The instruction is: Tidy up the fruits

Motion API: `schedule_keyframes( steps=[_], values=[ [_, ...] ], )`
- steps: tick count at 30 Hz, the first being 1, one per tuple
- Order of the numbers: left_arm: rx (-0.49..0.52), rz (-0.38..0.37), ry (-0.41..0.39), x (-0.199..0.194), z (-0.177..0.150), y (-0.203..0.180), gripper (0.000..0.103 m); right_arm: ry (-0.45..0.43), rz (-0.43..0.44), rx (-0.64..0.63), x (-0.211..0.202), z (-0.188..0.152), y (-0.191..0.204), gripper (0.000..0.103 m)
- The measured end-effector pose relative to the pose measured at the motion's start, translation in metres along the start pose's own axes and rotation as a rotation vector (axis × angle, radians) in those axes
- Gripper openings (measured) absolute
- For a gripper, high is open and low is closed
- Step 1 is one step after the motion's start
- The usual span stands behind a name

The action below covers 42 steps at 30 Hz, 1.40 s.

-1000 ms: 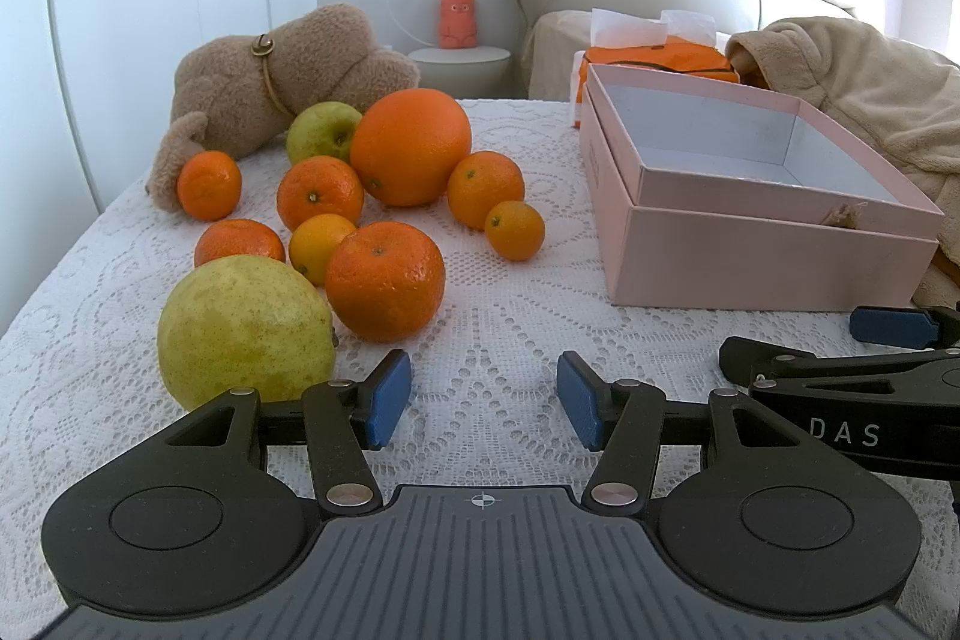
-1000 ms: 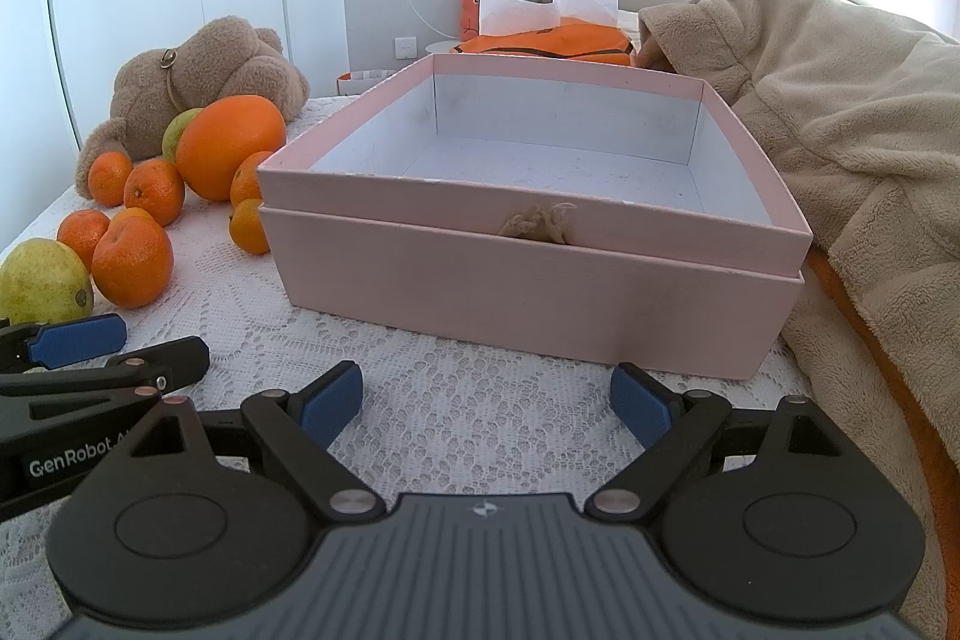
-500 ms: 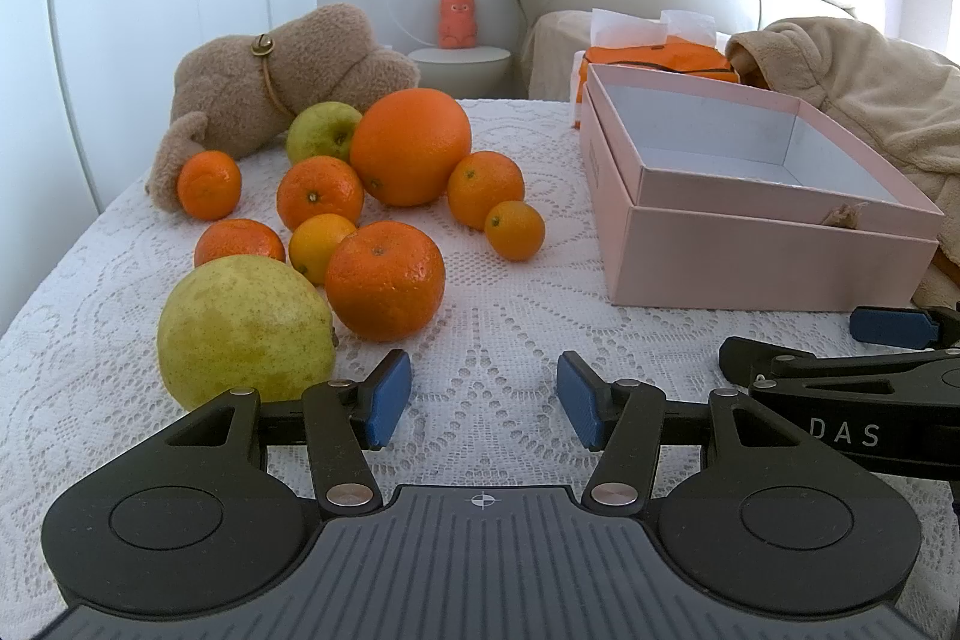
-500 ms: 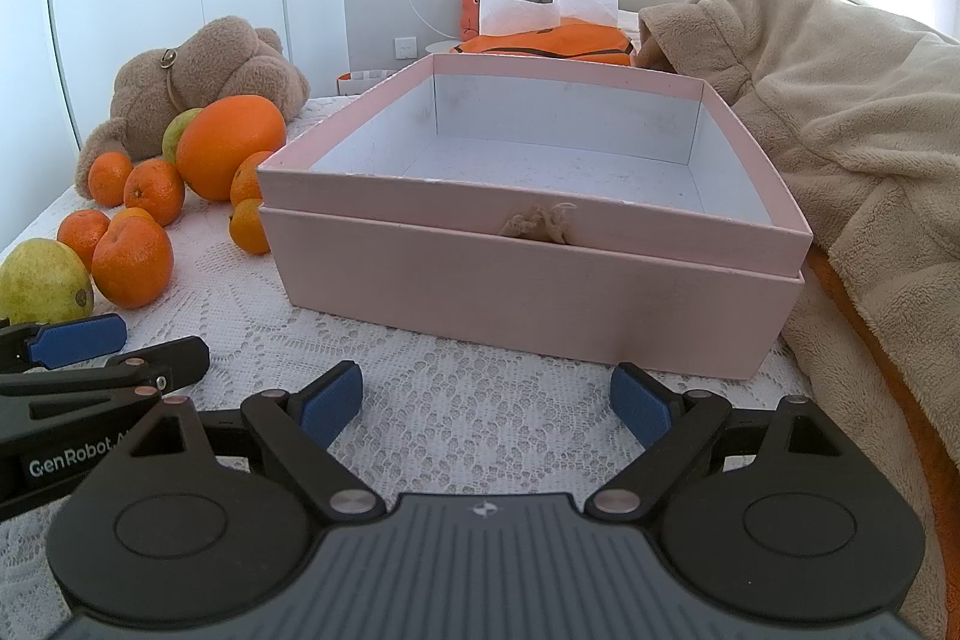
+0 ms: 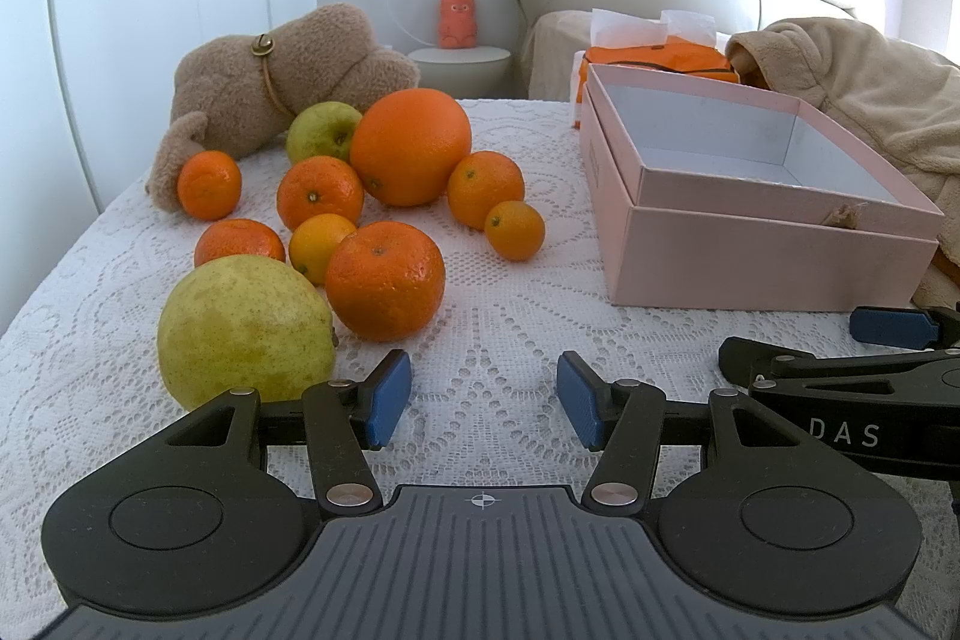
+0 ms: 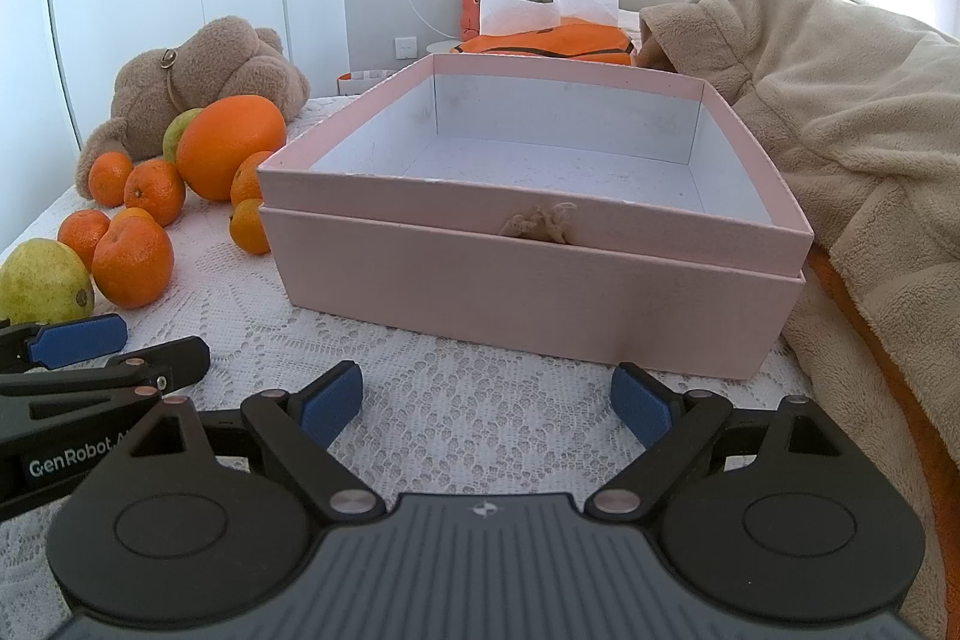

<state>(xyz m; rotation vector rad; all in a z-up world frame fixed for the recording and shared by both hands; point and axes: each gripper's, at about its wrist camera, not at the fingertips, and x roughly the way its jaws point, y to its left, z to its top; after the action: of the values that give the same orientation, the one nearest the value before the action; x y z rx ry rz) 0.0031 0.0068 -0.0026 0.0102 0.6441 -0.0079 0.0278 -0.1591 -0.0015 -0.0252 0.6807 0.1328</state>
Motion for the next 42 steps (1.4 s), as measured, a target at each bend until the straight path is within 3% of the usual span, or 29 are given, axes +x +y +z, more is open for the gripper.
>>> schedule_keyframes(
  steps=[35,40,42],
  values=[
    [0.012,0.006,-0.001,-0.0028,0.0007,-0.0063,0.060,0.000,0.003,0.002,-0.0002,-0.0010,0.0001,0.091],
    [0.030,-0.019,0.001,-0.0043,0.0022,-0.0045,0.059,0.002,0.004,0.002,0.0005,-0.0011,0.0009,0.091],
    [0.022,-0.068,0.009,-0.0086,0.0035,-0.0010,0.058,0.012,0.008,0.001,0.0005,-0.0003,0.0005,0.092]
  ],
)
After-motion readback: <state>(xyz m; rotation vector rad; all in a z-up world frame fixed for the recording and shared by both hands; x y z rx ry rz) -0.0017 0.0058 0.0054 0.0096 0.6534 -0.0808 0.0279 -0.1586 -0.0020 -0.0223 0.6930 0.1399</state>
